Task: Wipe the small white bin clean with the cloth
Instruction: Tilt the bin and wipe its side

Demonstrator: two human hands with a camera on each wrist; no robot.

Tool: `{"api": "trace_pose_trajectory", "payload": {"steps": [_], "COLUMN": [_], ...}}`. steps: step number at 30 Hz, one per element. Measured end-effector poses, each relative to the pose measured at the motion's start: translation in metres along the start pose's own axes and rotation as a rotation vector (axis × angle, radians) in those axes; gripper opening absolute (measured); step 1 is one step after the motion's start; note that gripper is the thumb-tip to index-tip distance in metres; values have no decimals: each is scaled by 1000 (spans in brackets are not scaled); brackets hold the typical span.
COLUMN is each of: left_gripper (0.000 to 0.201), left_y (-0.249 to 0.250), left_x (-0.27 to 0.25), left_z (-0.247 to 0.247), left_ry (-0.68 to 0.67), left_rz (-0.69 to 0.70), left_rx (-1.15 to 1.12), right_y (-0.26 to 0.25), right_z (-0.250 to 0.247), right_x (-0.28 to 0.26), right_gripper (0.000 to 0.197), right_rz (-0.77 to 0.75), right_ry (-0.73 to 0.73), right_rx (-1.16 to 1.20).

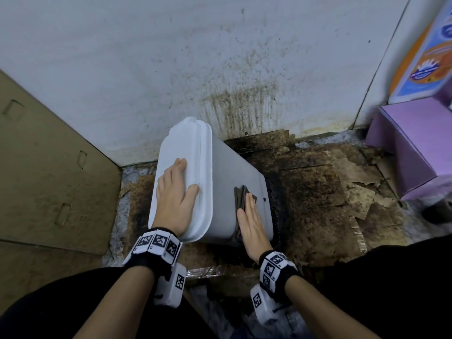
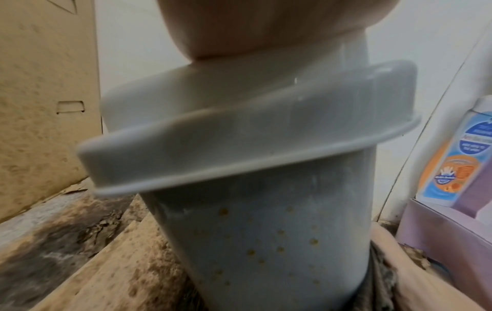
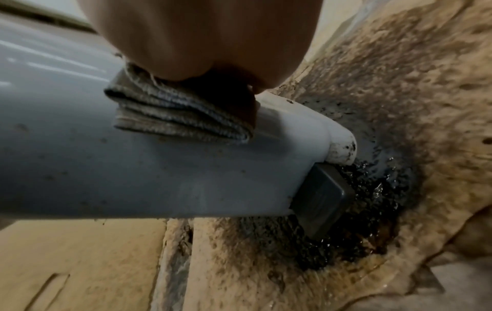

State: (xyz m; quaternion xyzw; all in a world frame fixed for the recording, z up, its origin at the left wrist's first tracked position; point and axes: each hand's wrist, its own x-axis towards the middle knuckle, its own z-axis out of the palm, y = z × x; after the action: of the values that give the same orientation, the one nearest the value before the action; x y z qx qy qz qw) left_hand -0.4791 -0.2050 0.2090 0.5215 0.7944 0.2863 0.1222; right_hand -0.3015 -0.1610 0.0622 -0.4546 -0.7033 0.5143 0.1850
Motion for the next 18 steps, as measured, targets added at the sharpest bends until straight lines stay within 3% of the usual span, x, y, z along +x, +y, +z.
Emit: {"api": "trace_pose_trajectory", "payload": {"steps": [3, 8, 18], "left_gripper": [65, 59, 59], "left_y": [2, 12, 15], "left_x": [1, 3, 2], "left_z": [3, 5, 6], "left_ry": [4, 2, -1], "left_rz": [5, -59, -74], "left_rx": [8, -49, -65], "right_y": [-12, -18, -45], "right_z": [-3, 6, 4], "right_x": [0, 4, 0], "right_gripper": [63, 61, 44], "right_rz": [81, 104, 120], "right_ry": [10, 157, 359], "right_rx": [163, 335, 494]}}
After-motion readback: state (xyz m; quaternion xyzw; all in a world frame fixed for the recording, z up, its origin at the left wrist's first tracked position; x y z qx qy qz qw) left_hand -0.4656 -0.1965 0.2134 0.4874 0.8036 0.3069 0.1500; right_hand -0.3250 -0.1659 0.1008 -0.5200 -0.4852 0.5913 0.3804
